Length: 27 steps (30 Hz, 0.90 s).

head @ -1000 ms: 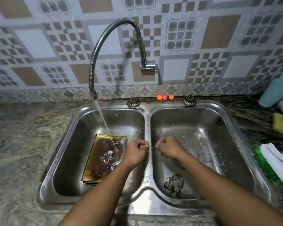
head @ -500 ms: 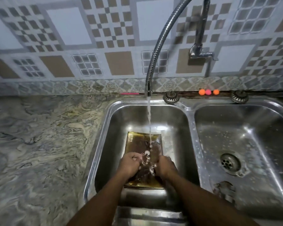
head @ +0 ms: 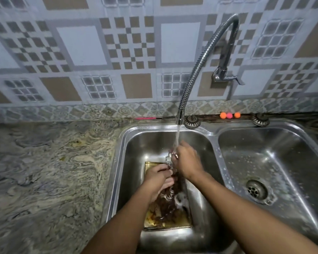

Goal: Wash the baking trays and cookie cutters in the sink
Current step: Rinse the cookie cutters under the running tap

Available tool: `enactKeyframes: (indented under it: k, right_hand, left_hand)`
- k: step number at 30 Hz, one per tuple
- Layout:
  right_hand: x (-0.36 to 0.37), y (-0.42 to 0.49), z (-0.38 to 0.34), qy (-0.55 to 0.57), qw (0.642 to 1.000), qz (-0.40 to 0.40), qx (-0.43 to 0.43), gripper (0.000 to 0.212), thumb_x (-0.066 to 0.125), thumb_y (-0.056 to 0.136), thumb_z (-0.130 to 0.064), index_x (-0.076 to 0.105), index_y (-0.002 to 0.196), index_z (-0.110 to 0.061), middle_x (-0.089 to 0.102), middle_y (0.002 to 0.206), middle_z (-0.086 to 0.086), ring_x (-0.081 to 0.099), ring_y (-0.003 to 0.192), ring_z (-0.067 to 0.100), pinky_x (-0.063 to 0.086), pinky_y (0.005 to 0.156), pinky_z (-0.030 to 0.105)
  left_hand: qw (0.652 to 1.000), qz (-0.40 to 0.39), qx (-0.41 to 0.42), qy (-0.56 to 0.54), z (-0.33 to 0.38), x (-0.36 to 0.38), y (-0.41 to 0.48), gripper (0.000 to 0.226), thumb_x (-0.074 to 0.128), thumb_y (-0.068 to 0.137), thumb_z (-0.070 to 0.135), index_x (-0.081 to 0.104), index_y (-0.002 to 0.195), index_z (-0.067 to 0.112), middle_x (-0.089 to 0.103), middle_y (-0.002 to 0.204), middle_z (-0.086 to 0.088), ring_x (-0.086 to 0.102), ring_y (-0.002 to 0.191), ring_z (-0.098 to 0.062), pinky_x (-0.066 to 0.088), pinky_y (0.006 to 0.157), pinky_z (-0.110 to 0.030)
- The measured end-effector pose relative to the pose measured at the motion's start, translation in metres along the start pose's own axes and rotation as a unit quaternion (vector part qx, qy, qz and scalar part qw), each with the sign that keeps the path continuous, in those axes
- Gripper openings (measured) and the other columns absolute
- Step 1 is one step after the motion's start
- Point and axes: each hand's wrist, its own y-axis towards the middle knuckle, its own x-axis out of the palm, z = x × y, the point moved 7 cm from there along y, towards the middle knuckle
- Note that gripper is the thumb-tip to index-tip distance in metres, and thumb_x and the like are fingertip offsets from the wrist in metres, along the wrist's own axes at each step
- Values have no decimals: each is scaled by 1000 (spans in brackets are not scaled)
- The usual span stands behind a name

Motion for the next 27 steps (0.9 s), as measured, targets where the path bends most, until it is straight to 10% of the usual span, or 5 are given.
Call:
enactKeyframes:
  k: [7,18,27]
  right_hand:
    - [-38,-33,3,144,983,115,-23,22,66,81,-3,63,87,-24,63,84,-12,61,78,7,51,68,27]
    - [-53,1,-16,203,977,41,51,13,80,77,-29,70,84,-25,72,70,-8,67,64,7,60,67,36]
    - [-57,-23,11,356,923,77,123,28,76,80,3,70,81,-24,67,71,-4,62,69,13,58,73,42]
  left_hand:
    - [996,6,63,-56,38,12,-3,20,62,88,-12,72,95,5,75,99,-21,73,84,-27,61,73,-29]
    - [975,19,60,-214,52,31,-19,31,42,94,-9,66,113,-2,75,91,-21,74,73,-28,62,74,-40]
    - [979,22,159,-122,82,46,-38,18,60,92,-6,71,104,3,75,99,-17,74,89,-23,62,77,-29]
